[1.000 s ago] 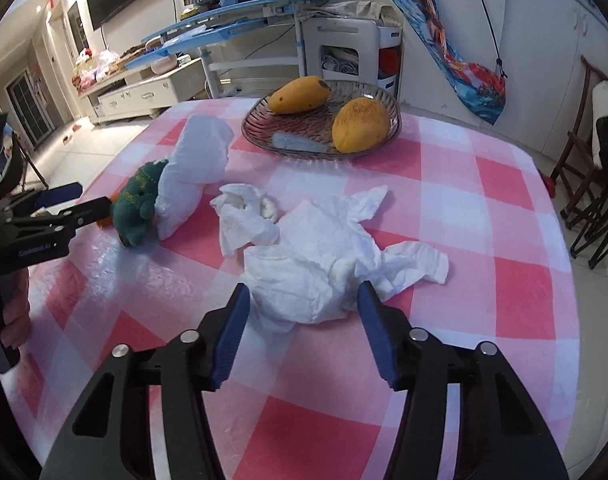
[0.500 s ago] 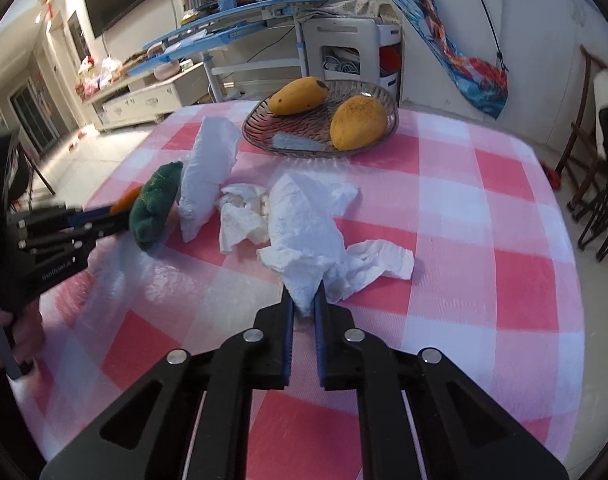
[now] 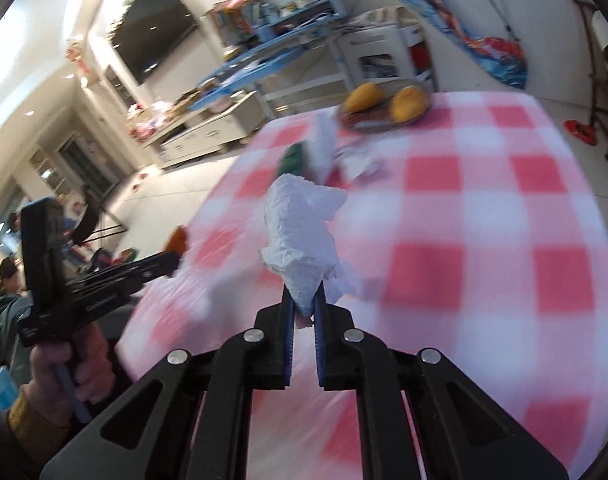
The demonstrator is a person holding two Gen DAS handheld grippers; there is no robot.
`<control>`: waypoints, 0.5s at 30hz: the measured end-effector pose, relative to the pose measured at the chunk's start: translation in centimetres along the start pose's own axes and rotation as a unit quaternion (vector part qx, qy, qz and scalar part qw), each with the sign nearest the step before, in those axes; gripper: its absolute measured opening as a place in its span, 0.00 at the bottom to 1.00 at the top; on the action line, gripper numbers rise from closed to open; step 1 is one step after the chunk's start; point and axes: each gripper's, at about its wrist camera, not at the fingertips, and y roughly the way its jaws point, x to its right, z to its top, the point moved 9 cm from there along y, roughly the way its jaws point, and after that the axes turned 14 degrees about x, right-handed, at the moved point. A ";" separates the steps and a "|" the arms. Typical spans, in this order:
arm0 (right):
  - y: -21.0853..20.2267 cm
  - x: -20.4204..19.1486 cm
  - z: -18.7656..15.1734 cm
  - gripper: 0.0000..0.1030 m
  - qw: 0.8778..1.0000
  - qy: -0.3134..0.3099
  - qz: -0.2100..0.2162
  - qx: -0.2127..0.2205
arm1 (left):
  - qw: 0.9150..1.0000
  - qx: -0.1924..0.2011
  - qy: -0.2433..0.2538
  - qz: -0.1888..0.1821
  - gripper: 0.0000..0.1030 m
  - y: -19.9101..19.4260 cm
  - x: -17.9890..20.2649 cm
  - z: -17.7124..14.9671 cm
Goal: Collect trash
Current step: 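Carry the tissues and peel to the yellow basin and open both tools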
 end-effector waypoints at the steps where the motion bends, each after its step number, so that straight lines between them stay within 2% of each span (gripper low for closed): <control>1: -0.5 -1.0 -0.7 0.09 1.000 -0.004 0.010 -0.003 | 1.000 0.000 -0.003 -0.002 0.12 -0.8 0.2 -0.7; 5: -2.7 -5.1 -3.9 0.09 0.998 -0.028 0.051 -0.022 | 1.000 -0.006 -0.014 -0.012 0.12 -3.9 0.9 -3.5; 8: -3.9 -8.1 -7.1 0.09 0.995 -0.045 0.077 -0.054 | 1.000 -0.012 -0.017 -0.013 0.12 -6.3 1.2 -6.0; 15: -4.3 -10.2 -15.4 0.12 0.982 -0.069 0.084 -0.154 | 0.998 -0.050 -0.031 -0.006 0.12 -9.4 0.8 -11.6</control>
